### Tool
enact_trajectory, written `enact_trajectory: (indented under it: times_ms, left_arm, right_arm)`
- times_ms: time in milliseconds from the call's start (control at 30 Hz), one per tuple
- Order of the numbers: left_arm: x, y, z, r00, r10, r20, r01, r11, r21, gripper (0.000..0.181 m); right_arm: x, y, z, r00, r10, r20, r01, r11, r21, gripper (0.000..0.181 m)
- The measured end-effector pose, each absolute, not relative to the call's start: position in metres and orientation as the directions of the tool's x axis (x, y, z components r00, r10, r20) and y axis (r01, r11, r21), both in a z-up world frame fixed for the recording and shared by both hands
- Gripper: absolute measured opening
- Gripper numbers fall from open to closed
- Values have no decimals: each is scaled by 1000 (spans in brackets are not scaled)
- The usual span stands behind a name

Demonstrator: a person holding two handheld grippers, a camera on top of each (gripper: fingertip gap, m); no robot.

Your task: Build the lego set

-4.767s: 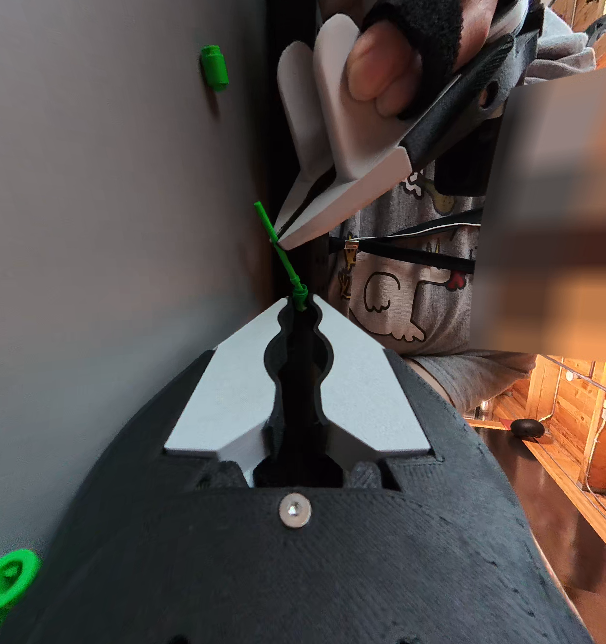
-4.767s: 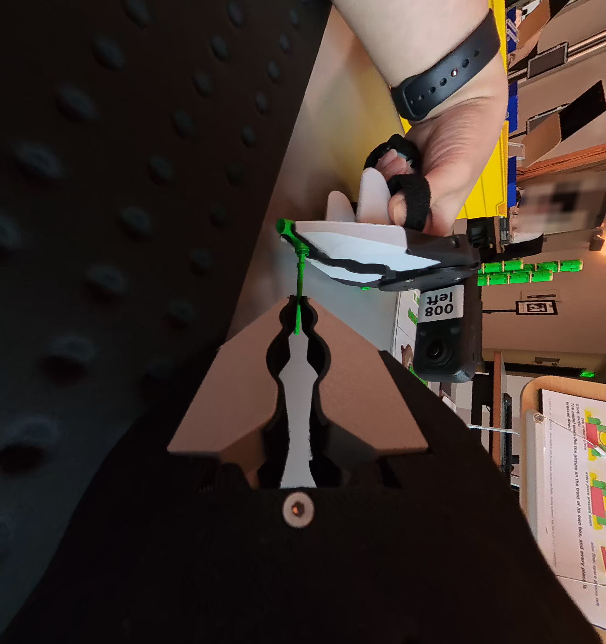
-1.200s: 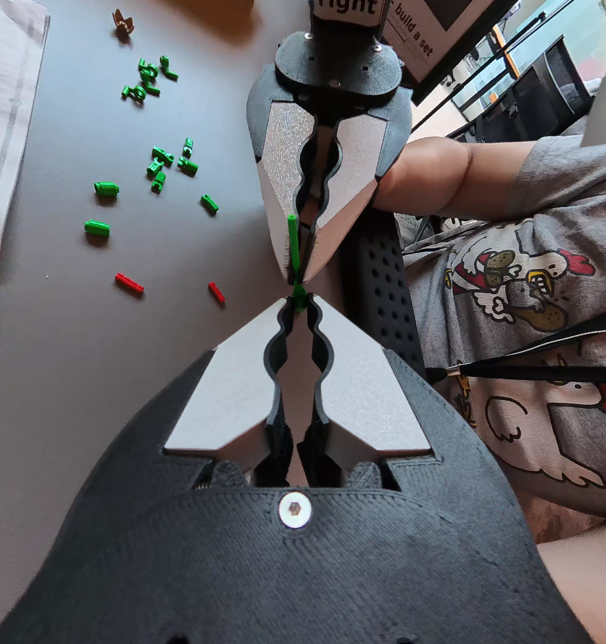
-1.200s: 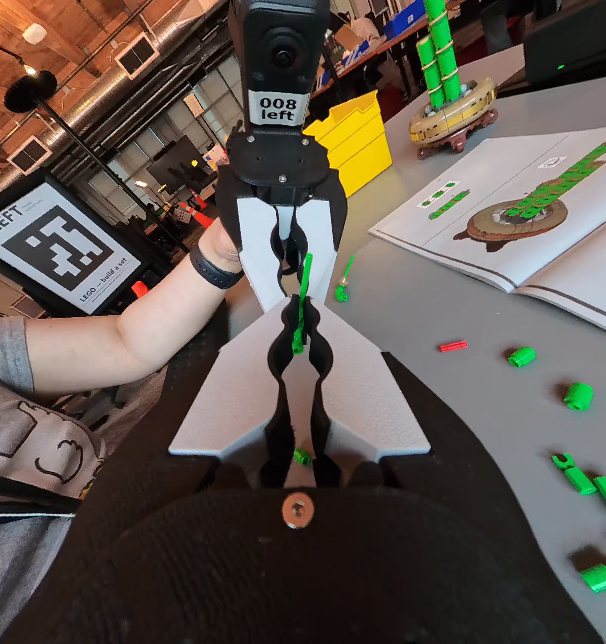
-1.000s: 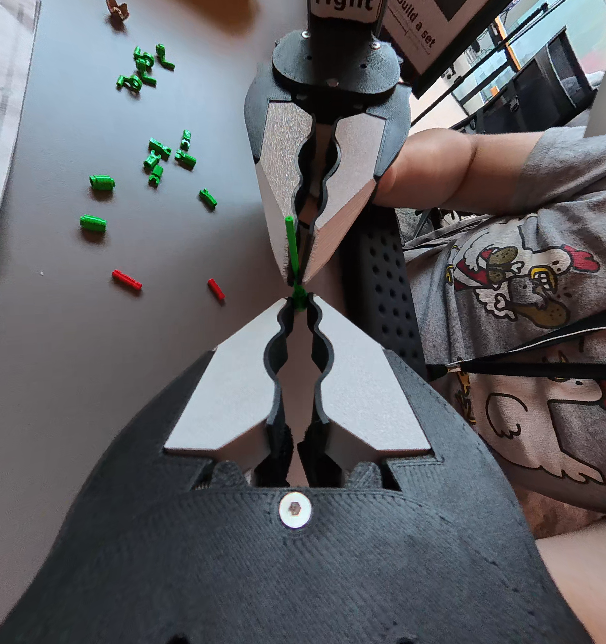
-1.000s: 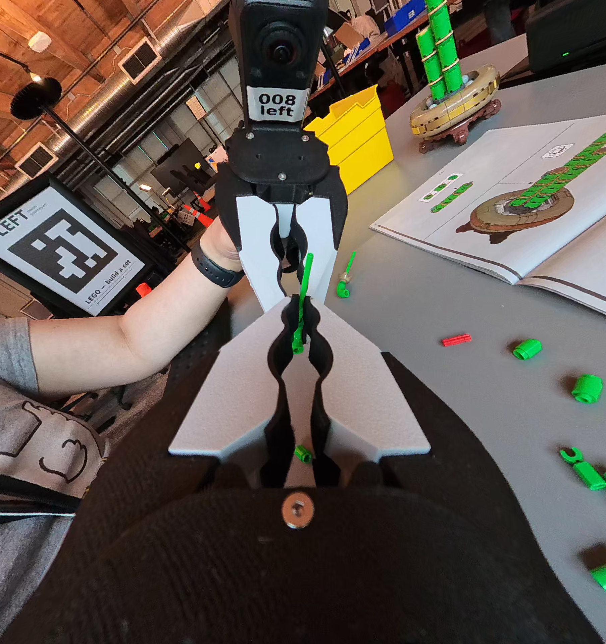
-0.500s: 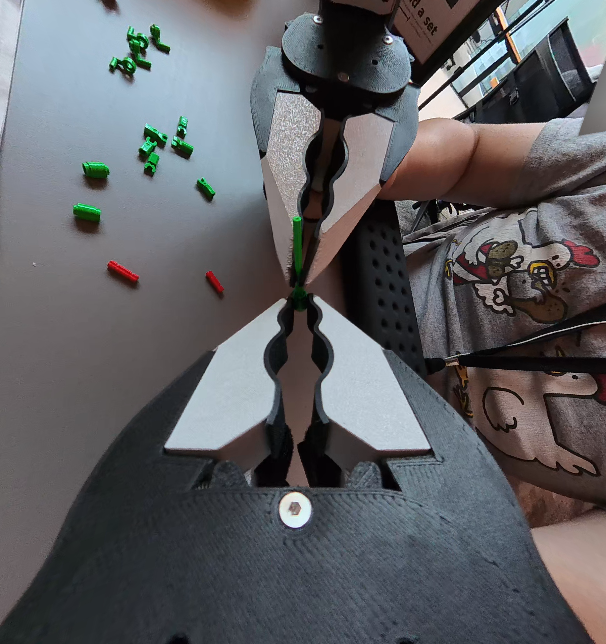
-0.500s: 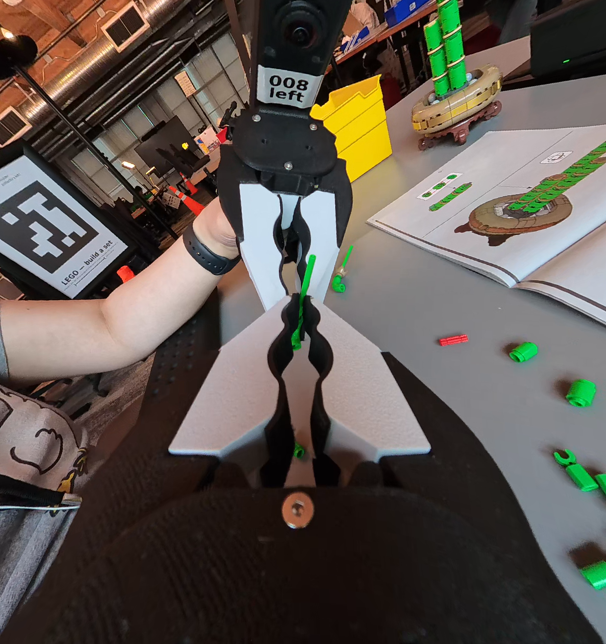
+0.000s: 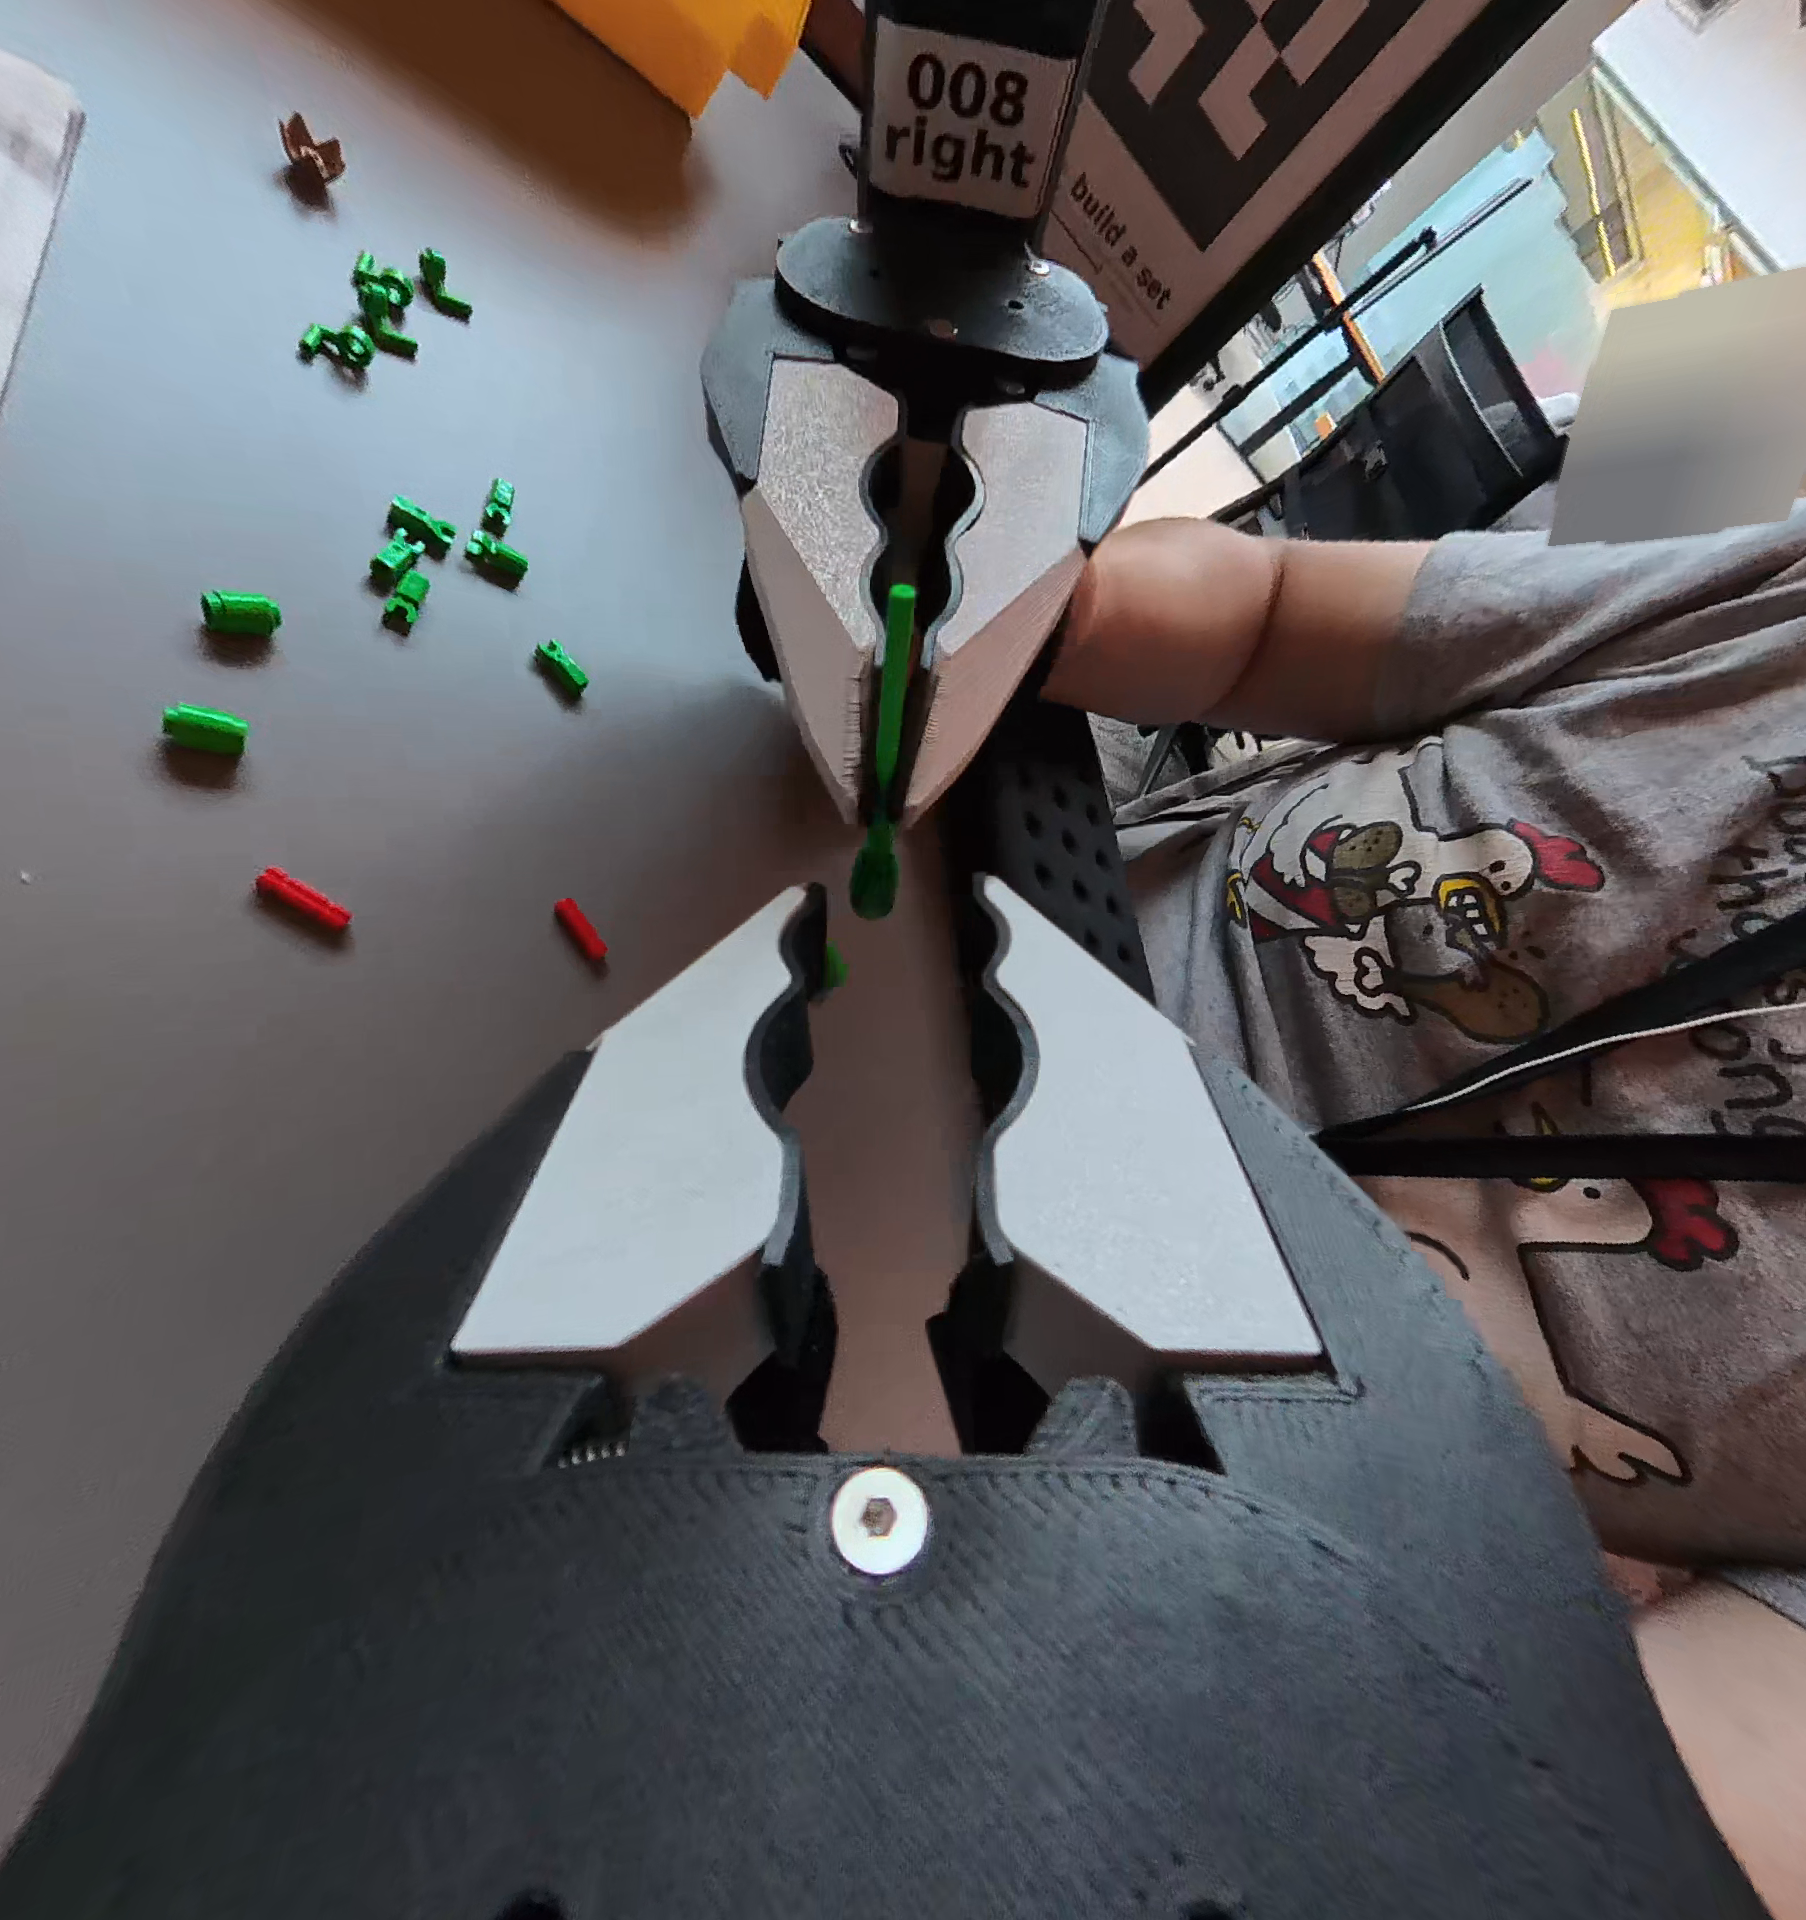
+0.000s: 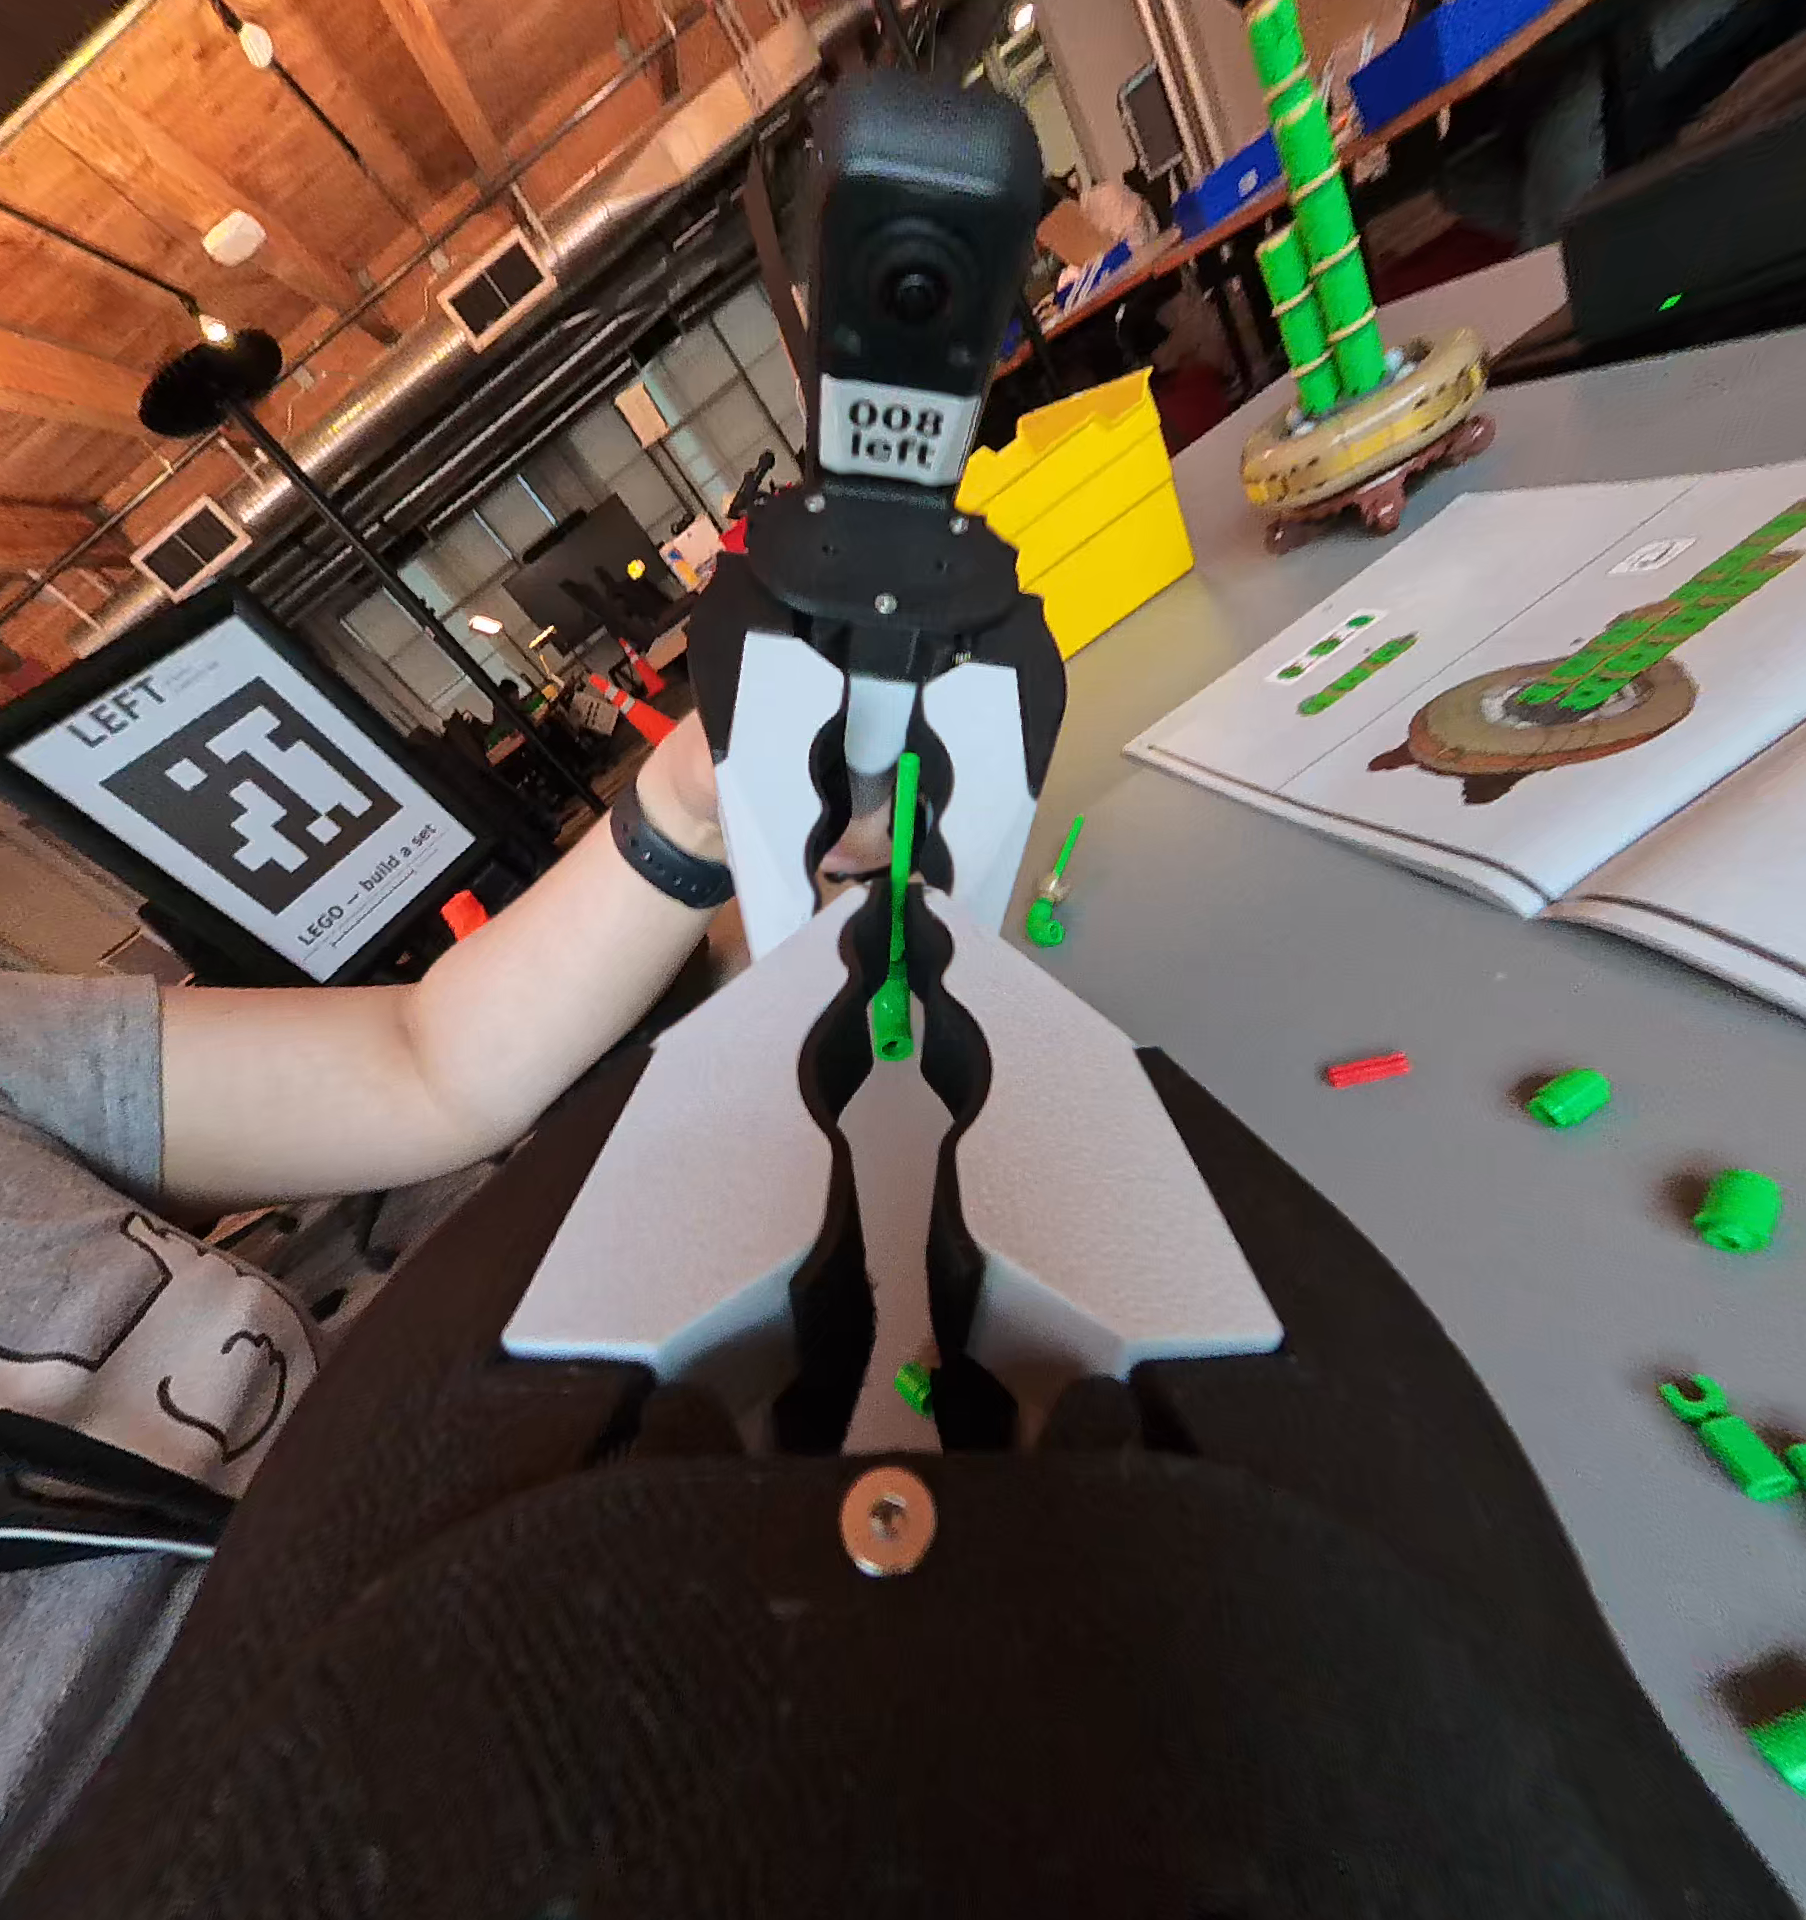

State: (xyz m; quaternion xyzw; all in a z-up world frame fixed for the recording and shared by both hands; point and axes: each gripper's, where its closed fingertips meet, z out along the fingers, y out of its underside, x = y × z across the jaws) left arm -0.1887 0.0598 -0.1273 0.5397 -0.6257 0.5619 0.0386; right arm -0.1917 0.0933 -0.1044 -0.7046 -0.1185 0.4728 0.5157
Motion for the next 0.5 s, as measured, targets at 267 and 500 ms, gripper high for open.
enact_trajectory:
  times_ms: [267,500]
  left_arm:
    - [-156,63,-93,-453,-574,682,-537,-436,-723,7]
    - [-143,60,-81,-487,-638,597,-405,-441,-801,4]
  right_arm:
    - [-157,91,-66,512,679,-526,-486,-276,-829,0]
    - [-150,90,-58,510,692,-512,-516,-230,-825,0]
